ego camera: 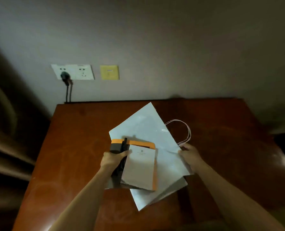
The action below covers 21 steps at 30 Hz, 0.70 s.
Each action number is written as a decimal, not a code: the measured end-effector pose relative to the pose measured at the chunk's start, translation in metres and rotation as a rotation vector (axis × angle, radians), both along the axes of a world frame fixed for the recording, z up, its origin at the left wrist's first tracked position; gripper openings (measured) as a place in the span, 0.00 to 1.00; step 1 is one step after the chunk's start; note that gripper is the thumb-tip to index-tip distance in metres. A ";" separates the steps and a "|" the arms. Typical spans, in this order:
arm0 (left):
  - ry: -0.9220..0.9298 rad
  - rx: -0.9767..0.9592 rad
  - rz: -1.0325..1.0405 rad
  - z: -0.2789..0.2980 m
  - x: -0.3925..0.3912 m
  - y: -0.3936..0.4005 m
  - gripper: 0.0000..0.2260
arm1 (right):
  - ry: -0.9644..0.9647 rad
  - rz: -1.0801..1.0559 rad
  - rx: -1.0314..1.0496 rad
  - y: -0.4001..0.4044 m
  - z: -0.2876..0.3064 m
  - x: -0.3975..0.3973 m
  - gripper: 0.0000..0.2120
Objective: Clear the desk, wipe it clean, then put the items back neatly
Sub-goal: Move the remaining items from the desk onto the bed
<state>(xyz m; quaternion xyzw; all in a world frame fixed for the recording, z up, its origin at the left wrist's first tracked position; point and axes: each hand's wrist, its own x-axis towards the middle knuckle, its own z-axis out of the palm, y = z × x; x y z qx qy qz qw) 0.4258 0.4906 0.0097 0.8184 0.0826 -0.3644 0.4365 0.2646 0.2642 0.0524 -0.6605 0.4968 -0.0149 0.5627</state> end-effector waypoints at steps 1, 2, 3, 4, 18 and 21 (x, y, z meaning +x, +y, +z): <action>0.010 -0.009 -0.023 0.002 -0.006 -0.014 0.24 | -0.015 -0.046 0.017 -0.008 0.000 -0.012 0.12; 0.024 -0.030 -0.043 0.004 -0.013 -0.027 0.25 | -0.035 -0.088 0.038 -0.015 0.002 -0.025 0.12; 0.033 -0.047 -0.062 0.007 -0.020 -0.041 0.26 | -0.051 -0.128 0.051 -0.021 0.003 -0.038 0.13; 0.043 -0.057 -0.082 0.011 -0.029 -0.055 0.26 | -0.070 -0.173 0.063 -0.027 0.006 -0.053 0.13; -0.061 -0.190 -0.525 0.071 -0.233 -0.267 0.29 | -0.363 -0.784 0.078 -0.136 0.032 -0.352 0.12; -0.038 -0.243 -0.627 0.084 -0.302 -0.315 0.26 | -0.402 -0.885 0.059 -0.152 0.037 -0.427 0.11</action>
